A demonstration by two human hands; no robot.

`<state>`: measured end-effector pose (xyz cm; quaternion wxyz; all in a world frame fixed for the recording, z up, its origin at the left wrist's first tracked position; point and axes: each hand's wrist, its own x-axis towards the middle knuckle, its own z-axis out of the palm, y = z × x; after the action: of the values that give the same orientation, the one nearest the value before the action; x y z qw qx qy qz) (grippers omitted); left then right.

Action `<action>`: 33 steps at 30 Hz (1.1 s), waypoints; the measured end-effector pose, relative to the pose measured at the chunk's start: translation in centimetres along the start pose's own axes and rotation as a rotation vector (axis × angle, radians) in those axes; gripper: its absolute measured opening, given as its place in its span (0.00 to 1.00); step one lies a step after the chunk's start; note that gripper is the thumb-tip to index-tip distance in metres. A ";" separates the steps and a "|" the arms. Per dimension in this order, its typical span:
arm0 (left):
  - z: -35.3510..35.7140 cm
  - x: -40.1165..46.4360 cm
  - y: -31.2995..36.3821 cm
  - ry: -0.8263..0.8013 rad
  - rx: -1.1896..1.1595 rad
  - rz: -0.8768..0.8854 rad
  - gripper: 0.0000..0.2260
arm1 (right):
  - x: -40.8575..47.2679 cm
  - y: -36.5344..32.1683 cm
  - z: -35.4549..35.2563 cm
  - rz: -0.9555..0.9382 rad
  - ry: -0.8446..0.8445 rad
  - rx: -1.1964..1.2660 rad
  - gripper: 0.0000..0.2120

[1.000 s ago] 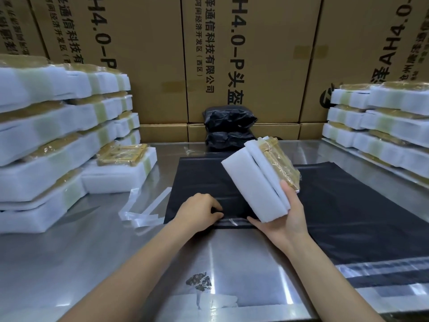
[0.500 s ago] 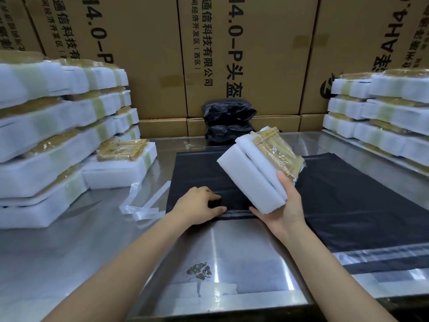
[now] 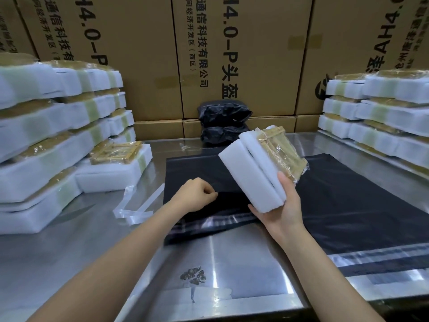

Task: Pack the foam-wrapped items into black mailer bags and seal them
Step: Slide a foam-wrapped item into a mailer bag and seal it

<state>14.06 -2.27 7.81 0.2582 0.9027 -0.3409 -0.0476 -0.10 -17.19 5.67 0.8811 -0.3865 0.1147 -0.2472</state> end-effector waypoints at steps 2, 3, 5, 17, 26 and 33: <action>0.2 0.4 -0.2 0.019 -0.113 -0.045 0.12 | -0.2 -0.3 0.1 -0.060 -0.028 -0.024 0.22; 0.3 0.7 -0.4 0.044 -0.161 -0.075 0.12 | -0.4 -0.5 0.2 -0.086 -0.034 -0.058 0.22; 0.6 0.9 -0.3 0.120 -0.202 -0.115 0.17 | -0.7 -1.1 0.1 -0.131 -0.074 -0.162 0.27; -0.6 3.1 -1.9 0.341 -0.711 -0.243 0.11 | -4.4 -6.0 -1.9 -0.052 -0.471 -0.745 0.32; -2.3 3.8 1.2 0.528 -0.491 0.061 0.07 | -3.4 -6.7 -3.1 0.183 -0.399 -0.752 0.28; -3.8 3.6 2.7 0.410 -0.032 0.198 0.08 | -2.0 -7.4 -4.0 0.278 -0.289 -0.724 0.31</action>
<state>16.21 -4.66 12.74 0.3396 0.8515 -0.3674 0.1571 -5.94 -22.89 8.44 0.7204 -0.6829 0.1206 -0.0126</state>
